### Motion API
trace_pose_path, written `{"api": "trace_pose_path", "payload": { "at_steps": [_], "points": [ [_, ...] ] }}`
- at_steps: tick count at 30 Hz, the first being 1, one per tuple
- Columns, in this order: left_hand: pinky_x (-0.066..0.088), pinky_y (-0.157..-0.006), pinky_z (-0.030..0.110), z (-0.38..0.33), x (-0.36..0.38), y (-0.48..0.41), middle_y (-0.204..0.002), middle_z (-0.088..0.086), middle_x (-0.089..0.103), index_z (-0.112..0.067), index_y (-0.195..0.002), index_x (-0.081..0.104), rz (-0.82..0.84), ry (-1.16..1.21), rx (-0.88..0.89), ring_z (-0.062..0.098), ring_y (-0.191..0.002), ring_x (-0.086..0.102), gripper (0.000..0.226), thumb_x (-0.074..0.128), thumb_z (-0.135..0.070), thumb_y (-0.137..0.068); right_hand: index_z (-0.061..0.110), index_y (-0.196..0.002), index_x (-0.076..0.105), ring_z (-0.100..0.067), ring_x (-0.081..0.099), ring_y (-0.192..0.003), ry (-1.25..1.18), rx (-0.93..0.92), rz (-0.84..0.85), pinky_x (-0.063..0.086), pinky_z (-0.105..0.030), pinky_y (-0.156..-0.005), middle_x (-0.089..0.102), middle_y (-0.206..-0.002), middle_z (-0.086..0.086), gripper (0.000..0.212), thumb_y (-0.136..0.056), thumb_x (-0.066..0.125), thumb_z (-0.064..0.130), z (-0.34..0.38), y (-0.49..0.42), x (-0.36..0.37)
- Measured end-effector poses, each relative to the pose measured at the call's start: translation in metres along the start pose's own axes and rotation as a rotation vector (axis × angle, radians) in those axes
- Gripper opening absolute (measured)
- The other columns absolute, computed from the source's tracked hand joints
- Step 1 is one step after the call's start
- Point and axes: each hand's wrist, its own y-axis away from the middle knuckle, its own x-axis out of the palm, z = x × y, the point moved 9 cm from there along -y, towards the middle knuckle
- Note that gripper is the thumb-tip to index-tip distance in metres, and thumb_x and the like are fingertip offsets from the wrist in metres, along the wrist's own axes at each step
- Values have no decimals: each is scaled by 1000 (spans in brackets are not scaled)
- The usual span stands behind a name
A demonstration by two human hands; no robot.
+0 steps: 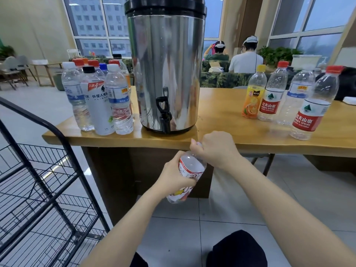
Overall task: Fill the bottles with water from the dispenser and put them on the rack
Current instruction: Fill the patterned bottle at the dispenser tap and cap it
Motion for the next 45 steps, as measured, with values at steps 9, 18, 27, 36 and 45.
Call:
{"api": "trace_pose_path", "payload": {
  "at_steps": [9, 18, 27, 36, 45],
  "points": [
    [56, -92, 38, 15, -2, -8, -110, 5, 68, -23, -122, 49, 202, 295, -123, 22, -103, 68, 59, 81, -16, -72, 34, -130, 54, -6, 50, -116, -692, -213, 471, 42, -25, -95, 53, -130, 13, 30, -100, 49, 31, 5, -12, 12],
    [56, -91, 33, 15, -11, -19, -110, -4, 66, -28, -126, 46, 146, 97, -79, 14, -102, 67, 65, 83, -17, -74, 18, -113, 65, -11, 60, -89, -516, -20, 388, 52, -30, -75, 66, -103, 0, 47, -88, 57, 56, -7, -25, 17],
    [57, -90, 37, 51, -5, -10, -107, 3, 72, -21, -120, 54, 213, 309, -276, 21, -100, 70, 53, 82, -17, -75, 24, -138, 50, -18, 53, -107, -641, 184, 235, 38, -28, -83, 54, -132, -2, 45, -94, 61, 27, -57, -51, 31],
    [57, -91, 41, 70, -47, -14, -112, 0, 67, -25, -124, 47, -109, 267, -294, 19, -102, 68, 63, 84, -14, -74, 5, -126, 55, -34, 47, -120, -181, 461, 235, 33, -37, -98, 57, -126, -18, 31, -99, 49, 20, -106, -58, 81],
    [56, -78, 26, 59, -62, -22, -110, -5, 66, -24, -125, 47, -182, 284, -260, 13, -99, 67, 64, 84, -15, -74, 7, -115, 66, -21, 56, -99, -548, 141, -297, 40, -27, -80, 65, -108, -10, 24, -98, 51, 12, -30, -78, -7]
  ]
}}
